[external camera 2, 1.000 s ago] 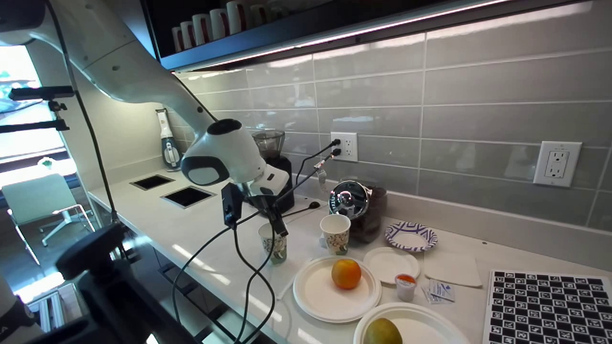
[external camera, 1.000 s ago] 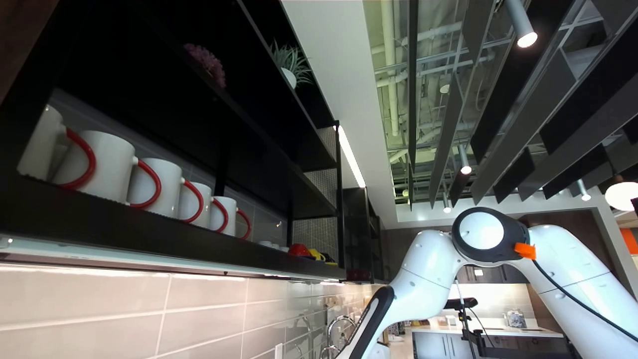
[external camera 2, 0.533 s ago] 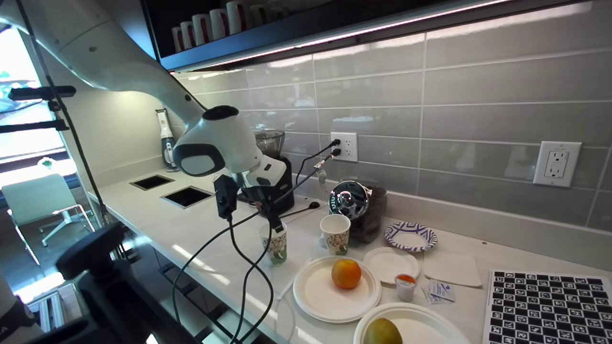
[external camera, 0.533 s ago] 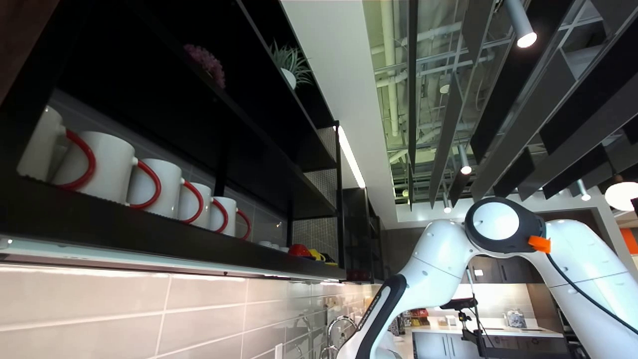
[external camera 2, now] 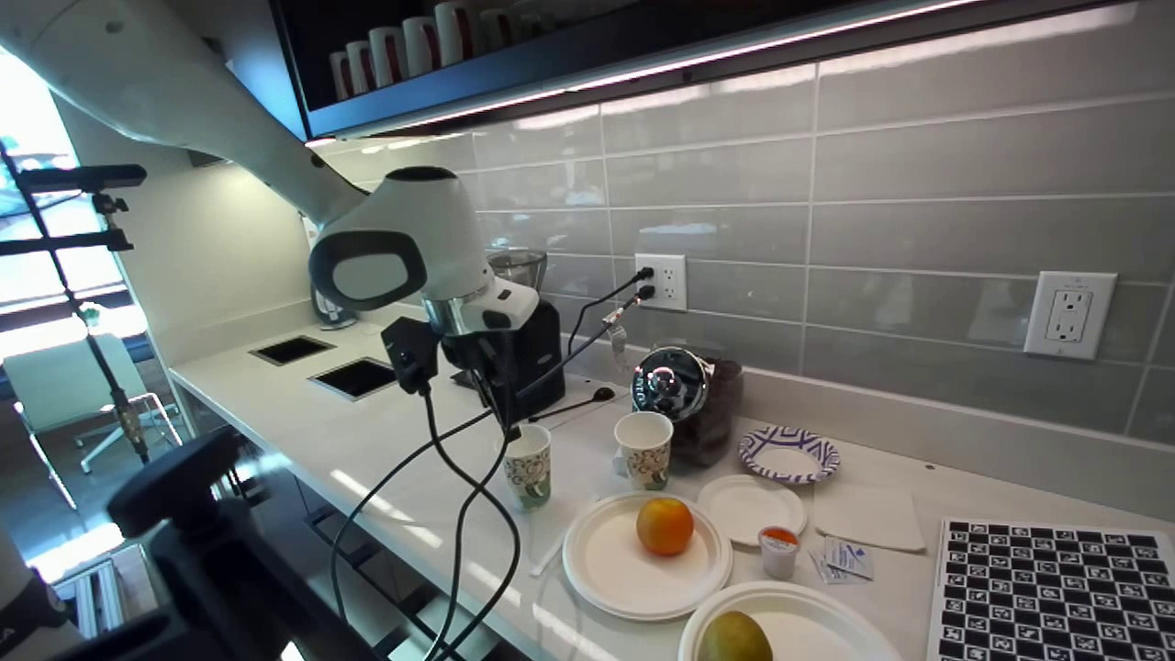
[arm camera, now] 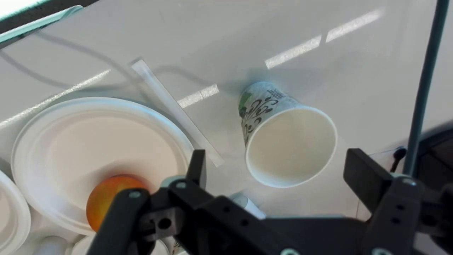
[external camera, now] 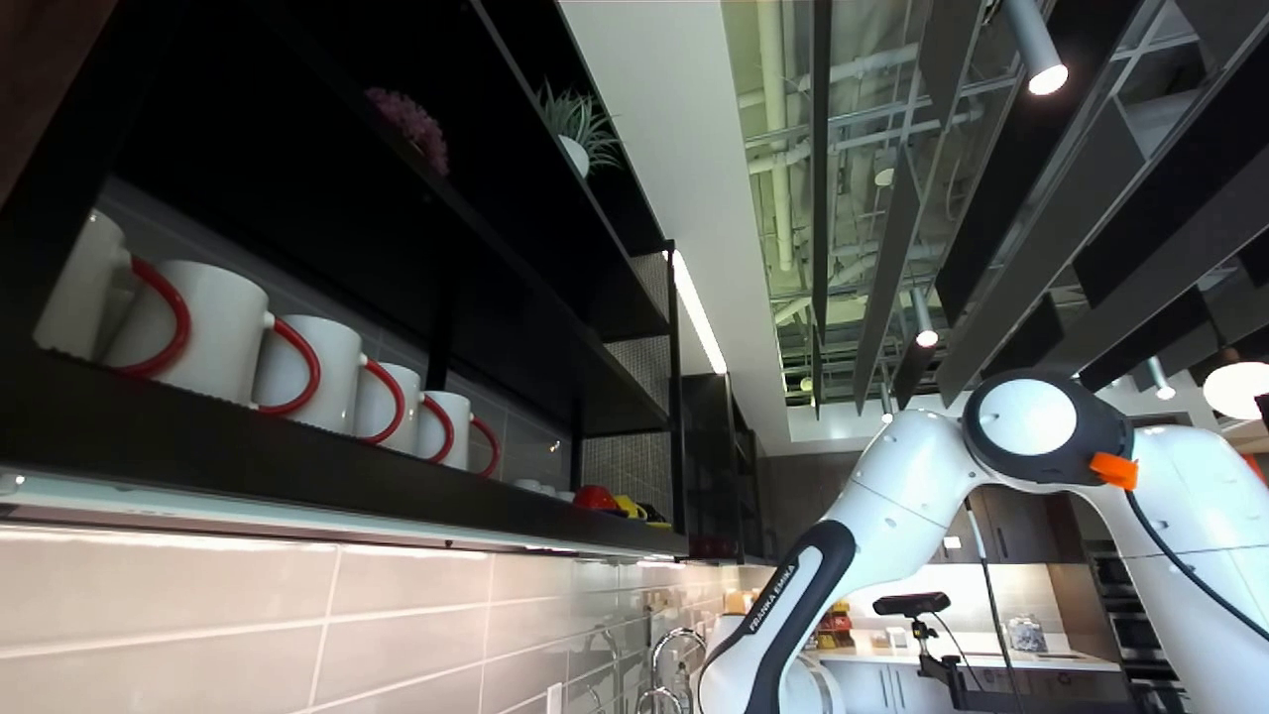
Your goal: Put the cup on the the counter
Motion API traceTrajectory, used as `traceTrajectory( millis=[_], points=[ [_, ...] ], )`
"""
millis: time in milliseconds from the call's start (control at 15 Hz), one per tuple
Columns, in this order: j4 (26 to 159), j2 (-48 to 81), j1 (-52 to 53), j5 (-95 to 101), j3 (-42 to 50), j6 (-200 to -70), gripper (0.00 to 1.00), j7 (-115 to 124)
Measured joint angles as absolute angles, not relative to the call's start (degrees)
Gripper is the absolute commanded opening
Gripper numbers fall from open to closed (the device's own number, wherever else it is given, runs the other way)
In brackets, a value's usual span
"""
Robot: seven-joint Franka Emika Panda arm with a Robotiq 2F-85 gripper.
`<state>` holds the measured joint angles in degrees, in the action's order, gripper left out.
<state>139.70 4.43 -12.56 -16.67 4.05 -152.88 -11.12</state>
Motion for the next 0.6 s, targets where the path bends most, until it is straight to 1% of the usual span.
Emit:
traceTrajectory(
  millis=[267,600],
  points=[
    [140.04,1.67,-10.93,-12.35,4.44,-149.60,1.00,-9.18],
    [140.87,0.00,-9.95,-9.62,4.57,-149.47,1.00,-7.99]
  ],
)
